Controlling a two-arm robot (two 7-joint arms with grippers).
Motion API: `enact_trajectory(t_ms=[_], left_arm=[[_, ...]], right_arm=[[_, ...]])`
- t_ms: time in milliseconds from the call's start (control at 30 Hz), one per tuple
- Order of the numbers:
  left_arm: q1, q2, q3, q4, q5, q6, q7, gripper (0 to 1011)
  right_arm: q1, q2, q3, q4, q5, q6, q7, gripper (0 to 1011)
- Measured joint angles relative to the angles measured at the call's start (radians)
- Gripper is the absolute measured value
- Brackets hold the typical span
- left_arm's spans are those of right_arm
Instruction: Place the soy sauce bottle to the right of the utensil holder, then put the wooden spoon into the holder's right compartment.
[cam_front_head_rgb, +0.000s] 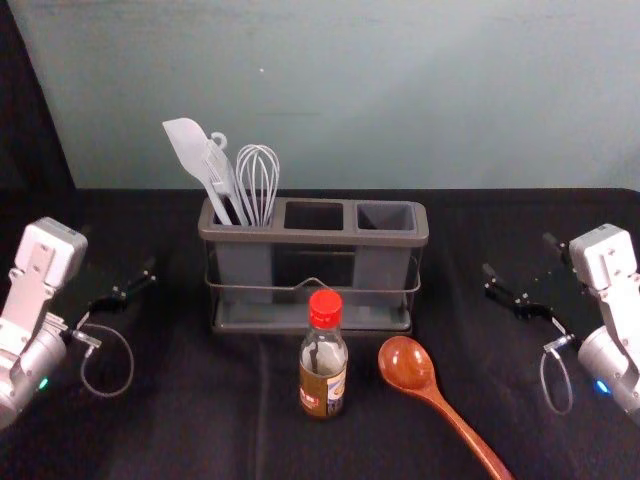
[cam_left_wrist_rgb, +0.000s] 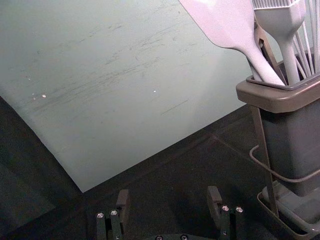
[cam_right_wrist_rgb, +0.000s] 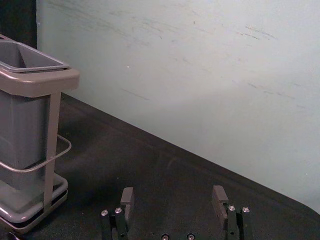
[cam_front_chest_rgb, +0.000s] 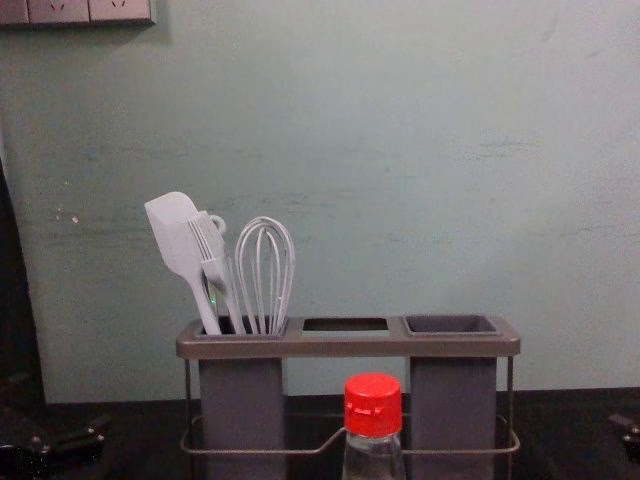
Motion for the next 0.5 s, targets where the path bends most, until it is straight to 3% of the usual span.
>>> enact_trajectory(t_ms=[500], left_arm=[[0.0,0.0,0.0,0.0,0.0,0.0,0.0,1011]], right_arm=[[0.0,0.0,0.0,0.0,0.0,0.0,0.0,1003]])
